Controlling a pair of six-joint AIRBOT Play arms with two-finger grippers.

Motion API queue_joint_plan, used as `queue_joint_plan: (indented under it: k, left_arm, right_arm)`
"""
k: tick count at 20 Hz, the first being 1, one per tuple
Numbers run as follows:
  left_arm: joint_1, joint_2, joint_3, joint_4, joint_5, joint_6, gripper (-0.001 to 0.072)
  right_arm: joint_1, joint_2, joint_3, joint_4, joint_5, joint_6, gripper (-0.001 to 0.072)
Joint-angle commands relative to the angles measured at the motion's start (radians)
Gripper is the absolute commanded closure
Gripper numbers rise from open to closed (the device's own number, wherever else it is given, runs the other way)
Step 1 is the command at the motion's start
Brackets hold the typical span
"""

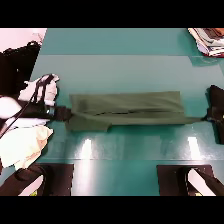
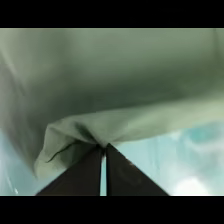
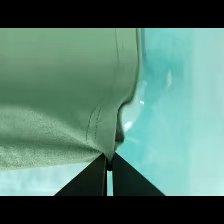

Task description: Fold the shirts.

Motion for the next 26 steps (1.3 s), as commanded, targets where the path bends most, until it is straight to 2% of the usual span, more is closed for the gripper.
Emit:
queue_joint_plan:
  k: [1, 5, 8, 9, 10, 11, 12, 17, 18, 19, 20, 26]
  left_arm:
    - [0.001, -0.226, 0.112, 0.05, 0.197, 0.021, 0.0676]
    - [0.002, -0.438, 0.22, 0.05, 0.281, 0.032, 0.0676]
    - [0.001, -0.496, 0.245, 0.049, 0.314, 0.022, 0.0674]
    - [0.001, -0.497, 0.245, 0.048, 0.318, 0.022, 0.0549]
    - [0.002, -0.496, 0.246, 0.048, 0.319, 0.021, 0.0253]
    - [0.001, -0.496, 0.25, 0.048, 0.311, 0.021, 0.0166]
    - [0.001, -0.494, 0.256, 0.048, 0.303, 0.022, 0.0165]
    - [0.001, -0.492, 0.335, 0.033, 0.154, 0.025, 0.0168]
    - [0.001, -0.492, 0.336, 0.019, 0.143, 0.025, 0.0323]
    - [0.001, -0.492, 0.336, 0.006, 0.133, 0.025, 0.0592]
    - [0.001, -0.492, 0.336, -0.016, 0.131, 0.027, 0.0668]
    - [-0.071, -0.5, 0.336, -0.064, 0.134, 0.032, 0.0676]
  right_arm:
    - [0.0, -0.221, 0.133, 0.109, -0.097, 0.0, 0.0697]
    - [0.0, -0.437, 0.289, 0.222, -0.155, -0.001, 0.0696]
    - [0.0, -0.55, 0.396, 0.25, -0.165, -0.008, 0.0695]
    - [0.0, -0.581, 0.426, 0.25, -0.162, -0.008, 0.069]
    - [0.0, -0.605, 0.45, 0.25, -0.159, -0.008, 0.0568]
    - [0.0, -0.627, 0.472, 0.25, -0.154, -0.009, 0.0308]
    - [0.0, -0.644, 0.489, 0.25, -0.14, -0.024, 0.0255]
    - [-0.067, -0.664, 0.497, 0.248, -0.061, -0.086, 0.0255]
    - [-0.089, -0.677, 0.497, 0.249, -0.032, -0.101, 0.0255]
    - [-0.111, -0.699, 0.497, 0.249, -0.002, -0.113, 0.0255]
    - [-0.129, -0.727, 0.497, 0.25, 0.023, -0.122, 0.0255]
    - [-0.113, -0.89, 0.497, 0.368, 0.034, -0.168, 0.0255]
